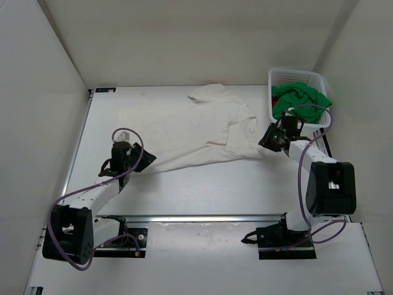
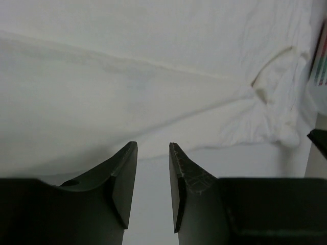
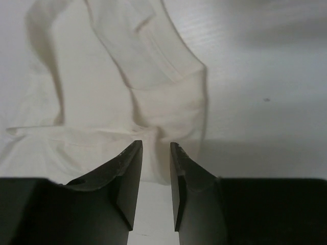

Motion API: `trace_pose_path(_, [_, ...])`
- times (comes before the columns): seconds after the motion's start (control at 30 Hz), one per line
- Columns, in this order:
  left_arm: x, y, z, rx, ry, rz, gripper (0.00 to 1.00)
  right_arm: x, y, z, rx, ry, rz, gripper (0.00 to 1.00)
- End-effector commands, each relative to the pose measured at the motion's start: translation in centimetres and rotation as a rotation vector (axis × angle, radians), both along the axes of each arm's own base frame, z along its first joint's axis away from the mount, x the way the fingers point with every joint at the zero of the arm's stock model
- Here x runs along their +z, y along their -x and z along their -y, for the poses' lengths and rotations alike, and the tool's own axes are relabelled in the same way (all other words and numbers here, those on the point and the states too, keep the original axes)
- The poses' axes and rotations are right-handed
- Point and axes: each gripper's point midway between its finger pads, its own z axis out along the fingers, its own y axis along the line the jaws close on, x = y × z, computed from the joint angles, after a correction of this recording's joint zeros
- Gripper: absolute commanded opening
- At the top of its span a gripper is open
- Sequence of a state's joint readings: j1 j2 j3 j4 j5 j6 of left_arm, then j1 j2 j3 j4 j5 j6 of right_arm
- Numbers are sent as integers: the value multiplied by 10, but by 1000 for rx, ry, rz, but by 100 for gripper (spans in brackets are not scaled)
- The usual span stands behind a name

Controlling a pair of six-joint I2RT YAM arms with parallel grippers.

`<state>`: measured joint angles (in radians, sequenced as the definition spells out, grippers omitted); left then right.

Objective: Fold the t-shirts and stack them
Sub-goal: Fold the flattened tshirt in 1/3 of the way

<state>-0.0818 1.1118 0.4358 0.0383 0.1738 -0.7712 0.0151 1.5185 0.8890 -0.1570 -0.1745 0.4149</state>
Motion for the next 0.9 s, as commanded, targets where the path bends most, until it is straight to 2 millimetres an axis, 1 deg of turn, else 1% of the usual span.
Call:
trace_pose_path(0.0, [4, 1, 37, -95, -50, 42, 42, 6, -2, 9, -3, -21, 58, 27])
trace_pose_path(0.03, [4, 0, 51, -131, -52, 43, 42, 0, 2, 5, 15, -12, 44, 27])
trace_pose_path(0.07, [3, 1, 60, -159, -67, 45, 42, -3, 4, 1, 27, -15, 39, 28])
trace_pose_path(0.13, [3, -5, 70, -196, -90, 47, 42, -9, 8, -2, 46, -31, 33, 28])
trace_pose_path(0.17, [-5, -2, 74, -215, -102, 23, 42, -13, 10, 1, 33, -37, 21, 28])
trace_pose_path(0.2, [-6, -5, 78, -235, -100, 20, 42, -14, 10, 2, 31, -39, 18, 28])
trace_pose_path(0.3, [-19, -3, 76, -234, -88, -4, 42, -12, 8, -1, 44, -59, 37, 27])
trace_pose_path(0.4, [-34, -1, 68, -223, -81, -36, 42, -20, 8, -1, 45, -70, 13, 25])
trace_pose_path(0.43, [-37, -1, 68, -226, -85, -40, 42, -23, 8, -1, 44, -79, 3, 25])
trace_pose_path(0.47, [-38, -2, 67, -224, -80, -43, 42, -26, 9, -3, 49, -88, -2, 22])
trace_pose_path(0.5, [-40, -2, 65, -219, -79, -48, 42, -24, 7, -3, 47, -97, 5, 21])
trace_pose_path(0.53, [-41, -2, 64, -214, -74, -49, 42, -28, 10, -5, 50, -101, -13, 19])
trace_pose_path(0.57, [-44, -1, 63, -213, -75, -51, 42, -26, 7, -3, 42, -103, 0, 19])
trace_pose_path(0.63, [-42, -3, 64, -213, -71, -48, 42, -29, 7, 0, 35, -105, -17, 19])
trace_pose_path(0.67, [-45, -1, 64, -221, -79, -56, 42, -27, 5, 0, 29, -105, -11, 22])
trace_pose_path(0.7, [-48, -1, 64, -215, -75, -64, 42, -29, 7, 2, 23, -103, -18, 24])
trace_pose_path(0.77, [-48, -4, 62, -207, -75, -64, 42, -28, 6, 0, 30, -100, -11, 27])
trace_pose_path(0.8, [-51, -2, 61, -207, -71, -74, 42, -24, 5, 1, 27, -107, -2, 24])
trace_pose_path(0.83, [-52, -4, 59, -203, -63, -76, 42, -26, 6, 0, 32, -107, -5, 19])
trace_pose_path(0.87, [-57, -3, 56, -199, -67, -89, 42, -26, 7, -2, 42, -115, -8, 15])
